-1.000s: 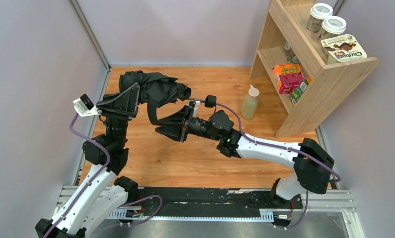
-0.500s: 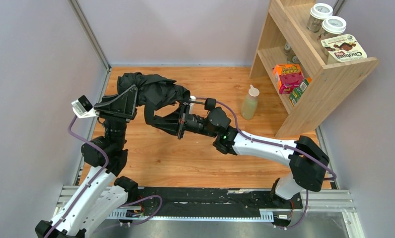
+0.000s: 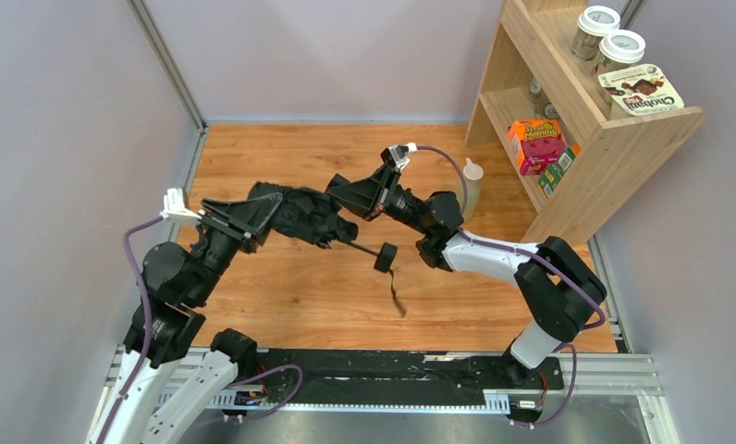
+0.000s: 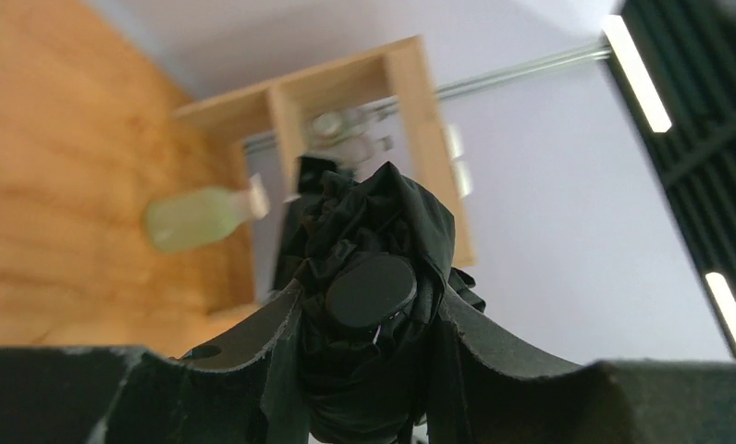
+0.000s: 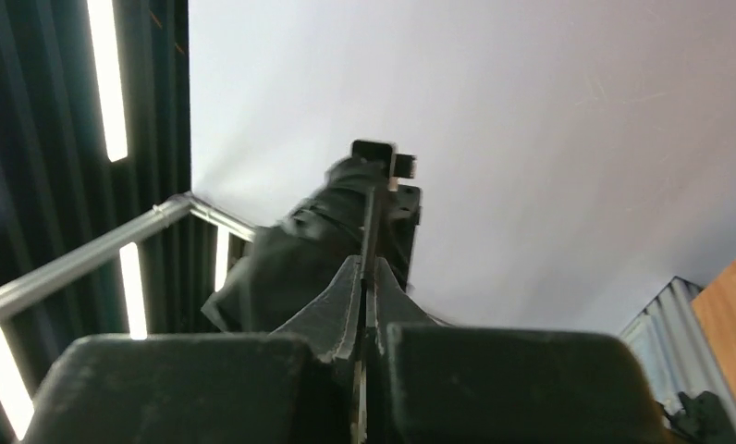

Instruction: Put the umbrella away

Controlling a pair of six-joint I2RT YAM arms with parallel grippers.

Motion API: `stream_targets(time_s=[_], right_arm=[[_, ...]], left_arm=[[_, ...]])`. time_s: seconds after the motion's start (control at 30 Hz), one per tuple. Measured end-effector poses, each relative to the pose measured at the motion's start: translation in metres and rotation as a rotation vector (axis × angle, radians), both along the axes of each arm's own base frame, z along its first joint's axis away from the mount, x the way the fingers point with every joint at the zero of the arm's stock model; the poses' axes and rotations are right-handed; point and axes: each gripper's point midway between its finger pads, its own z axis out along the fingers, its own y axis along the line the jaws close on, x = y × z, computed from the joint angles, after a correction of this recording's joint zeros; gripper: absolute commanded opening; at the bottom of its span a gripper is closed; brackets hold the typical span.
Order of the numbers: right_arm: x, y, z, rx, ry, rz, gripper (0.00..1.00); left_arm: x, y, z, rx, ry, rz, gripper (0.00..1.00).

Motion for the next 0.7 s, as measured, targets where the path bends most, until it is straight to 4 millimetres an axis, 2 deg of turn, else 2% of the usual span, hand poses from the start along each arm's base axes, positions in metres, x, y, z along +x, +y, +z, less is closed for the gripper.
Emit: stream_targets(time_s=[0.13, 0.2, 0.33, 0.53, 0.63, 0.7], right_arm=[[-0.012, 0.002, -0.005, -0.025, -0.112, 0.005, 0.0], [-0.018, 0.004, -0.012, -0.049, -0.14, 0.019, 0.0], [-0.024, 0.007, -0.029, -0.101, -0.166, 0.047, 0.0], [-0.041, 0.01, -0.044, -0.147, -0.219, 0.082, 0.0], [-0.045, 0.011, -0.051, -0.165, -0.175, 0.116, 0.0], [-0.047, 0.013, -0.052, -0.164, -0.118, 0.148, 0.0]], left_arm=[[0.0, -0.005, -0.066, 0.072, 0.248, -0.029, 0.0], [-0.001, -0.005, -0.087, 0.083, 0.326, -0.026, 0.0], [-0.011, 0.001, -0.107, 0.083, 0.397, -0.021, 0.0], [-0.018, 0.004, -0.136, 0.098, 0.486, -0.015, 0.0], [-0.018, 0.005, -0.153, 0.106, 0.528, -0.008, 0.0], [-0.018, 0.005, -0.157, 0.11, 0.533, -0.004, 0.0]])
